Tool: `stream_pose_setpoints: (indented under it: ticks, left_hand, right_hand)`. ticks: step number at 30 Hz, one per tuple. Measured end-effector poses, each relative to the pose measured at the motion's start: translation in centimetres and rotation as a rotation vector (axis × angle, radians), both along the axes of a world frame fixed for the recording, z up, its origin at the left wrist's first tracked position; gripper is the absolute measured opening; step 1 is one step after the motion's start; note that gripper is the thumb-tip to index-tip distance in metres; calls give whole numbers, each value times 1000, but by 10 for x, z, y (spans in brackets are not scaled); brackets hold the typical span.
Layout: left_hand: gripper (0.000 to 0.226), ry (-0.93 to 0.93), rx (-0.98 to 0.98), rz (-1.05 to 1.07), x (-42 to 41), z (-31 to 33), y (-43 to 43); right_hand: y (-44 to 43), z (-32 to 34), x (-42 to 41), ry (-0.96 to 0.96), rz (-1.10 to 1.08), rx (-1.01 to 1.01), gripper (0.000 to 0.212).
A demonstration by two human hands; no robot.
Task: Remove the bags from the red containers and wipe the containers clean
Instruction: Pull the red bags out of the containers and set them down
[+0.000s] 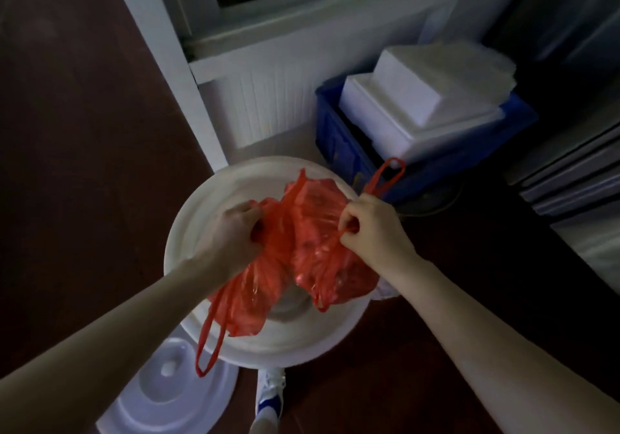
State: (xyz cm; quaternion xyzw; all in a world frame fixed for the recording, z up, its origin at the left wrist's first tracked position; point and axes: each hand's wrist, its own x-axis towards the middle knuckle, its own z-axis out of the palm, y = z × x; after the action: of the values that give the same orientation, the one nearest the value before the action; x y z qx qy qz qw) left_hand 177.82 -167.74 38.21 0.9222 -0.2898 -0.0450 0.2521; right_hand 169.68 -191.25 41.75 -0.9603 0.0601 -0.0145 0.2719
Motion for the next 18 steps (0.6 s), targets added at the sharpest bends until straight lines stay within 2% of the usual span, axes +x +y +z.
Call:
stream_pose_setpoints:
  ticks: [4, 6, 12, 18]
  left_hand:
    - [17, 103, -30, 64, 31, -68, 17]
    - [23, 167, -17, 104, 45, -107, 25]
    - [27, 324, 260, 178, 66, -219, 46]
    - [19, 416, 286, 156, 72, -298, 43]
  right_hand:
    - [28, -79, 50, 203, 16, -10, 10]
    - [39, -123, 65, 273, 15, 8, 11]
    - [58, -245, 91, 422, -25, -33, 11]
    - [54, -335, 94, 613, -71, -76, 16]
